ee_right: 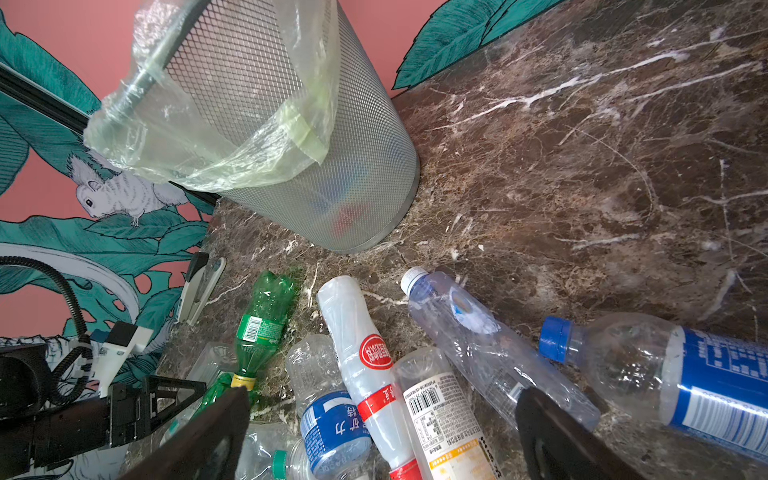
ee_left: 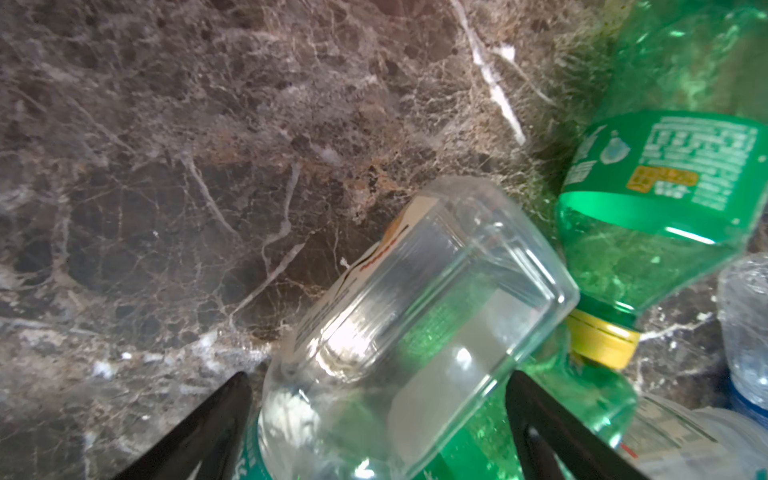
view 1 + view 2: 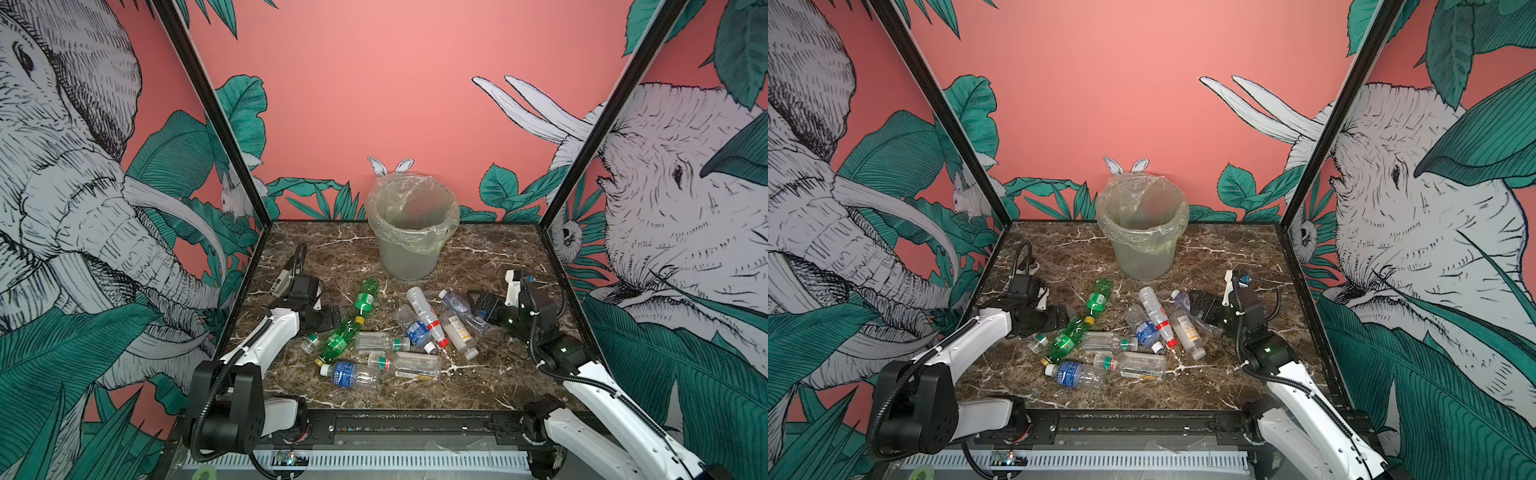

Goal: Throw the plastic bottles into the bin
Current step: 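Lower the left gripper onto the clear square plastic bottle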

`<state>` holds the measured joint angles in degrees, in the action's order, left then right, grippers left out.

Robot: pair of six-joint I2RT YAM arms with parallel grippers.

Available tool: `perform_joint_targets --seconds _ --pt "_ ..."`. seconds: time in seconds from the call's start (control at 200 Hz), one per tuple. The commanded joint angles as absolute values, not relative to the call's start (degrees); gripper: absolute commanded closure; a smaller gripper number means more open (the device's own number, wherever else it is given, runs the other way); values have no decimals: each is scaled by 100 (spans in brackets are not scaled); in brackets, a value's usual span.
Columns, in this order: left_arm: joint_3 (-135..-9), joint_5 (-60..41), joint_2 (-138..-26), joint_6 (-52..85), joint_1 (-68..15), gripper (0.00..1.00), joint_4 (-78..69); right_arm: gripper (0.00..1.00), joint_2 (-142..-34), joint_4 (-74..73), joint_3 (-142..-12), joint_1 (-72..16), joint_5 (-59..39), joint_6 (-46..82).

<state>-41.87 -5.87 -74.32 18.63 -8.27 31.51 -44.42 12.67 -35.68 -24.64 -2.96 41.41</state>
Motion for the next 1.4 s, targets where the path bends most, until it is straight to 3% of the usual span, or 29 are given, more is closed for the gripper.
perform_joint_targets --seconds 0.0,0.365,1.395 --pt "-4329 -378 -7583 1836 -852 5 2983 1 -4455 1052 -3507 -2461 -198 4238" --pt "-4693 -90 -8241 1862 -852 8 2734 1 -4557 1063 -3569 -2451 -250 4263" --pt "-4871 508 -8262 1841 -848 43 2830 1 -4889 966 -3567 -2313 -429 4408"
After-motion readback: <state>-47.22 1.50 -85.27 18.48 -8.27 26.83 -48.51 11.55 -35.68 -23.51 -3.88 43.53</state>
